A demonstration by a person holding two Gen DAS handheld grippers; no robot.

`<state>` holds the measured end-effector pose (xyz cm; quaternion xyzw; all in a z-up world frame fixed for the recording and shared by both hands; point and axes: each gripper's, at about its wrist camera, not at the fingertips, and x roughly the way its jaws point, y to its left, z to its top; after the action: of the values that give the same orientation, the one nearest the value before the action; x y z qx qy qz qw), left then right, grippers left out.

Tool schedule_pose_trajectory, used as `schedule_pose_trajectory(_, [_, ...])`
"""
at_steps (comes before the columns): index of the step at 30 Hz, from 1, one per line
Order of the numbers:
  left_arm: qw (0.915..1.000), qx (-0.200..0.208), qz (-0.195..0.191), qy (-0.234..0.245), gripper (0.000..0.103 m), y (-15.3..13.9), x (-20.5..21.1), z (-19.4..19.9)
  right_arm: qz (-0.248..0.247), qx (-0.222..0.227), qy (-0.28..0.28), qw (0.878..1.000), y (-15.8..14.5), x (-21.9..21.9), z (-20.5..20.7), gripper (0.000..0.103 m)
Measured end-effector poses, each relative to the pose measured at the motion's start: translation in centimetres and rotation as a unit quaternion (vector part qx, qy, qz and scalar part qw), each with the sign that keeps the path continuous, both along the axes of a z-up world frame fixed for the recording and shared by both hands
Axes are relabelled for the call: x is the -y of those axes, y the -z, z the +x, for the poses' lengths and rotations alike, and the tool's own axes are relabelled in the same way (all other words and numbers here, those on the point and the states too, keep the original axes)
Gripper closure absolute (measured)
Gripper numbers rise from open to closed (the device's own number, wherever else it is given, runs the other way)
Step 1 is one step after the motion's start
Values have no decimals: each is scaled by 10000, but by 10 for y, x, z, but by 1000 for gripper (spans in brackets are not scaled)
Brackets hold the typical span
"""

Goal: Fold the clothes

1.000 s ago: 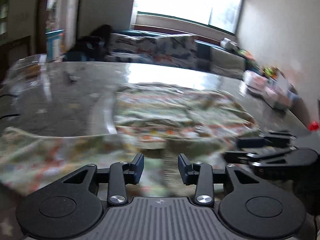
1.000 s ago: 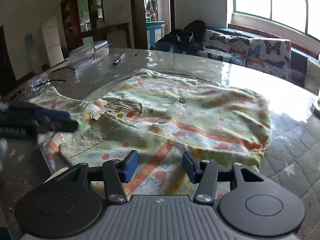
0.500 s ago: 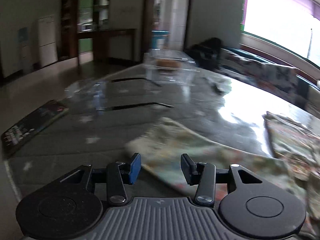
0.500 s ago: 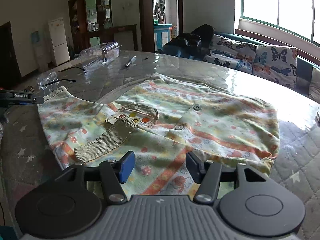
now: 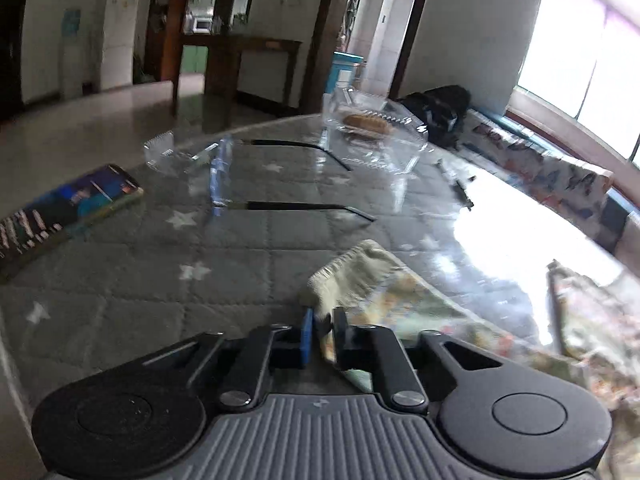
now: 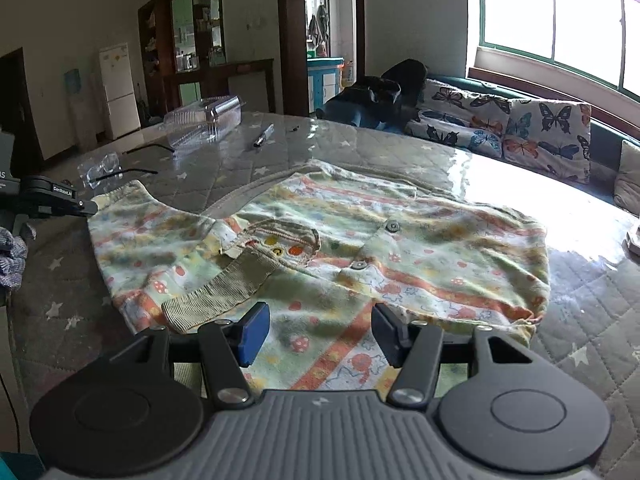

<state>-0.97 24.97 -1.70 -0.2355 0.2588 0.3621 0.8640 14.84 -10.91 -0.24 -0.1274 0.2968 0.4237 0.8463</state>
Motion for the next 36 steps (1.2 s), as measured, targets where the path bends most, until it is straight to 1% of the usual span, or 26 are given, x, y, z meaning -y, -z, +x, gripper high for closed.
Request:
schedule_pose_trajectory(4, [9987, 394, 15, 311, 96, -17, 13, 1, 103, 16, 66, 9999, -3, 7, -2, 45])
schedule_pose_trajectory(8, [9945, 726, 38, 757, 97, -38, 31, 8, 164, 10, 131, 9998, -4, 14, -3, 45])
schedule_pose_trajectory(11, [9887, 903, 27, 1198, 97, -51, 53, 18, 243, 6, 212, 9995, -5, 21, -2, 45])
schedule_pose_trajectory(14, [9802, 1058, 5, 1673, 97, -63, 76, 30, 356, 8, 327, 9988, -8, 30, -1, 46])
schedule_pose_trajectory(16, [9730, 1099, -19, 2030, 97, -68, 95, 41, 425, 30, 417, 9982, -10, 37, 0, 46])
schedule_pose_trajectory(19, [9594, 1170, -103, 2564, 98, -73, 125, 58, 525, 47, 553, 9971, -12, 48, 2, 46])
schedule_pose_trajectory(21, [9490, 1213, -171, 2905, 98, -75, 147, 68, 580, 56, 689, 9959, -14, 57, 3, 46])
schedule_pose_trajectory(24, [9309, 1248, -283, 3421, 98, -73, 177, 83, 641, 65, 870, 9941, -15, 69, 4, 46])
schedule_pose_trajectory(26, [9178, 1153, -346, 3783, 98, -67, 198, 93, 683, 53, 1004, 9926, -16, 77, 7, 46])
schedule_pose_trajectory(29, [9046, 822, -392, 4165, 98, -50, 225, 105, 737, -3, 1121, 9910, -16, 85, 9, 46])
schedule_pose_trajectory(32, [8922, 537, -558, 4450, 95, -33, 241, 111, 778, -111, 1122, 9906, -14, 85, 12, 47])
schedule_pose_trajectory(35, [8837, 379, -568, 4630, 93, -26, 244, 106, 818, -219, 1122, 9901, -13, 86, 15, 48])
schedule_pose_trajectory(36, [8835, 364, -537, 4638, 88, -27, 242, 101, 827, -263, 1107, 9901, -12, 85, 15, 50])
